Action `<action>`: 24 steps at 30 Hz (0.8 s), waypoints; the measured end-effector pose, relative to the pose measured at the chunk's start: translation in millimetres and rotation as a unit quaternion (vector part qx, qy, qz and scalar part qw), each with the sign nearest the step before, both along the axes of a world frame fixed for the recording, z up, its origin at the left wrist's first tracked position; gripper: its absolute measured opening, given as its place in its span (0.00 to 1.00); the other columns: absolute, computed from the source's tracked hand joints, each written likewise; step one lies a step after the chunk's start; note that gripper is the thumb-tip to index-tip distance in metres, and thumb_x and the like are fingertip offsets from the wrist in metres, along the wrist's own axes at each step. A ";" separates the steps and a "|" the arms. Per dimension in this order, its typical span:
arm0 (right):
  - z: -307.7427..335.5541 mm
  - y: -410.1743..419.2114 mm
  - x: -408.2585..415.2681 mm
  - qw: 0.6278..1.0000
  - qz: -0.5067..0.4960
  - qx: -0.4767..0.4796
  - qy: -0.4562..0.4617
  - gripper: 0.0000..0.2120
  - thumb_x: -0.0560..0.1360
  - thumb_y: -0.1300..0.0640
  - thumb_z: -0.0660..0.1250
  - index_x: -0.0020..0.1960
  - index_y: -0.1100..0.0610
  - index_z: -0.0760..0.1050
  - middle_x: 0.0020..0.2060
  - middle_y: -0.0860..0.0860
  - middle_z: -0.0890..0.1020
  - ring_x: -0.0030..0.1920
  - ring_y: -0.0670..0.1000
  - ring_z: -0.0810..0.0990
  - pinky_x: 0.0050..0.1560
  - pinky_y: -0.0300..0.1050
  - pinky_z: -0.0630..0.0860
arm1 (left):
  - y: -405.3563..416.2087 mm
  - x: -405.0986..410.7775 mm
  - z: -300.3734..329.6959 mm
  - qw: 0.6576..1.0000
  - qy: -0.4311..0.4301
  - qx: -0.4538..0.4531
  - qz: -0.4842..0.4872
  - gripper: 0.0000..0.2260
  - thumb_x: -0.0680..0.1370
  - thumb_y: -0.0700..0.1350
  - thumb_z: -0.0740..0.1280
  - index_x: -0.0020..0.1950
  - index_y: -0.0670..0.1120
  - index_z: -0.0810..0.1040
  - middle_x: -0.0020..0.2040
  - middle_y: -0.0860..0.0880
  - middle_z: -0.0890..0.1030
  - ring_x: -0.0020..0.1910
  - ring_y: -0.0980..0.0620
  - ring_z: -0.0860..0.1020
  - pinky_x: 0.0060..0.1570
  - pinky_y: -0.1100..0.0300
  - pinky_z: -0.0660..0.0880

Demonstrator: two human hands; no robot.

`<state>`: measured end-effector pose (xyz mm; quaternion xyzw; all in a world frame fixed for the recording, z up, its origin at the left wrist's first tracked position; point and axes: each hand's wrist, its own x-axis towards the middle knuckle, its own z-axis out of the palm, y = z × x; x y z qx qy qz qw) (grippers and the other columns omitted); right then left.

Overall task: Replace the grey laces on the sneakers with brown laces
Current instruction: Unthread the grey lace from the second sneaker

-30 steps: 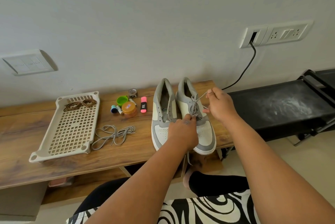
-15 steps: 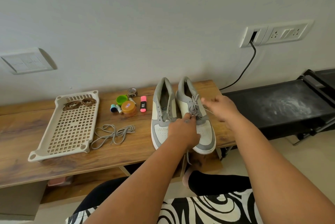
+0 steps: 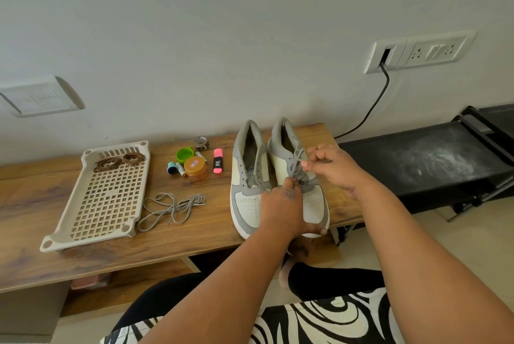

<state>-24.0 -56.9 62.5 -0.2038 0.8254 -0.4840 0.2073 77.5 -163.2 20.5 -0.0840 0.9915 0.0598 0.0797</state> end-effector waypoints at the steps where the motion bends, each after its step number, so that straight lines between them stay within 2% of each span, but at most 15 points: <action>1: 6.7 2.9 2.9 0.993 0.000 -0.086 -0.076 0.04 0.73 0.57 0.71 0.46 0.57 0.81 0.57 0.46 0.78 0.63 0.47 0.74 0.69 0.50 0.67 | -0.8 -0.4 -0.5 1.000 -0.002 0.001 0.001 0.53 0.63 0.76 0.68 0.76 0.45 0.59 0.65 0.48 0.68 0.59 0.44 0.74 0.59 0.49 0.71; 3: 22.1 9.0 5.7 0.944 0.013 -0.264 -0.196 0.04 0.72 0.58 0.69 0.39 0.54 0.80 0.53 0.47 0.82 0.61 0.48 0.77 0.67 0.52 0.68 | -2.2 -0.8 -0.8 1.000 -0.003 -0.001 0.002 0.56 0.62 0.77 0.68 0.78 0.45 0.56 0.67 0.48 0.67 0.61 0.44 0.74 0.60 0.48 0.70; 4: 27.5 12.5 4.3 0.923 0.014 -0.322 -0.211 0.08 0.73 0.58 0.68 0.35 0.52 0.79 0.50 0.48 0.82 0.59 0.49 0.78 0.65 0.53 0.69 | -2.2 -0.9 -0.9 1.000 -0.002 -0.001 0.002 0.56 0.62 0.77 0.68 0.79 0.44 0.56 0.67 0.48 0.67 0.61 0.44 0.74 0.61 0.48 0.71; 6: 30.7 19.1 -1.8 0.893 -0.033 -0.387 -0.229 0.16 0.76 0.60 0.64 0.30 0.51 0.77 0.43 0.50 0.82 0.52 0.51 0.80 0.58 0.52 0.73 | -1.3 -1.2 0.2 1.000 0.004 0.004 0.004 0.56 0.62 0.77 0.68 0.79 0.44 0.56 0.68 0.48 0.67 0.61 0.44 0.74 0.60 0.49 0.72; 7: 31.0 20.8 -2.2 0.893 -0.076 -0.384 -0.222 0.19 0.77 0.60 0.61 0.28 0.52 0.75 0.36 0.50 0.81 0.45 0.51 0.81 0.54 0.51 0.74 | -1.3 -1.1 1.2 1.000 0.008 0.013 0.006 0.54 0.63 0.76 0.68 0.78 0.44 0.57 0.67 0.48 0.68 0.60 0.45 0.74 0.59 0.49 0.72; 8: 27.5 23.2 -4.1 0.920 -0.123 -0.330 -0.171 0.21 0.78 0.59 0.60 0.26 0.53 0.72 0.30 0.50 0.79 0.38 0.50 0.80 0.51 0.52 0.74 | -1.9 -0.8 3.0 0.999 0.017 0.029 0.011 0.52 0.64 0.76 0.67 0.77 0.45 0.60 0.66 0.48 0.69 0.60 0.45 0.75 0.58 0.49 0.74; 9: 21.7 26.3 -7.5 0.962 -0.161 -0.208 -0.067 0.23 0.79 0.55 0.61 0.25 0.55 0.70 0.26 0.50 0.76 0.32 0.50 0.78 0.48 0.50 0.73 | -3.5 -1.0 4.5 0.998 0.027 0.057 0.025 0.48 0.64 0.76 0.67 0.75 0.47 0.64 0.64 0.49 0.71 0.60 0.46 0.75 0.57 0.50 0.75; 10: 13.8 30.7 -13.1 0.985 -0.162 -0.027 0.057 0.25 0.79 0.47 0.63 0.26 0.57 0.69 0.24 0.50 0.73 0.30 0.50 0.75 0.44 0.49 0.72 | -5.4 -1.5 6.9 0.993 0.037 0.103 0.048 0.45 0.65 0.76 0.66 0.72 0.48 0.67 0.62 0.49 0.72 0.60 0.47 0.75 0.56 0.50 0.76; 11: 6.9 32.8 -18.5 0.970 -0.137 0.133 0.147 0.28 0.77 0.40 0.63 0.27 0.58 0.68 0.25 0.51 0.72 0.30 0.51 0.73 0.39 0.46 0.70 | -7.6 -2.4 9.6 0.982 0.043 0.167 0.079 0.41 0.67 0.74 0.67 0.70 0.48 0.70 0.62 0.50 0.74 0.61 0.47 0.75 0.57 0.51 0.76; 13: -3.1 29.0 -22.4 0.931 -0.100 0.305 0.176 0.30 0.74 0.30 0.60 0.34 0.58 0.72 0.32 0.51 0.74 0.35 0.51 0.74 0.36 0.44 0.70 | -12.9 -4.8 15.7 0.947 0.054 0.285 0.140 0.33 0.70 0.68 0.70 0.67 0.48 0.75 0.61 0.51 0.78 0.61 0.49 0.77 0.57 0.53 0.76; 15: -13.2 19.9 -22.5 0.917 -0.090 0.348 0.172 0.32 0.71 0.27 0.61 0.41 0.58 0.76 0.41 0.52 0.78 0.45 0.53 0.77 0.43 0.48 0.77 | -20.8 -7.9 19.6 0.932 0.085 0.308 0.172 0.19 0.73 0.60 0.73 0.56 0.48 0.81 0.51 0.53 0.82 0.53 0.53 0.80 0.53 0.56 0.79; 18: -19.8 7.5 -20.7 0.943 -0.083 0.284 0.150 0.22 0.72 0.36 0.68 0.46 0.57 0.77 0.47 0.54 0.80 0.46 0.51 0.77 0.44 0.47 0.76 | -31.9 -9.8 21.8 0.916 0.126 0.328 0.195 0.07 0.73 0.51 0.76 0.42 0.49 0.81 0.39 0.54 0.82 0.41 0.57 0.80 0.46 0.57 0.80; 19: -21.2 5.3 -19.3 0.956 -0.063 0.259 0.124 0.21 0.71 0.39 0.72 0.52 0.55 0.76 0.51 0.52 0.79 0.49 0.51 0.76 0.47 0.46 0.75 | -33.4 -10.2 20.6 0.913 0.134 0.332 0.198 0.06 0.73 0.49 0.75 0.42 0.49 0.81 0.38 0.54 0.81 0.41 0.57 0.79 0.45 0.58 0.79; 22: -18.8 1.6 -10.1 0.966 0.018 0.251 0.053 0.38 0.64 0.37 0.77 0.68 0.48 0.67 0.60 0.48 0.73 0.60 0.52 0.74 0.58 0.48 0.73 | -29.6 -11.0 13.9 0.917 0.157 0.312 0.191 0.12 0.75 0.52 0.73 0.54 0.47 0.79 0.48 0.52 0.80 0.48 0.54 0.78 0.49 0.59 0.76; 24: -21.6 0.1 -5.0 0.958 0.042 0.273 0.075 0.40 0.66 0.38 0.76 0.71 0.50 0.64 0.62 0.51 0.73 0.62 0.53 0.73 0.55 0.45 0.70 | -23.3 -15.2 6.4 0.927 0.146 0.298 0.175 0.18 0.77 0.54 0.70 0.63 0.46 0.75 0.56 0.49 0.78 0.55 0.50 0.77 0.55 0.56 0.75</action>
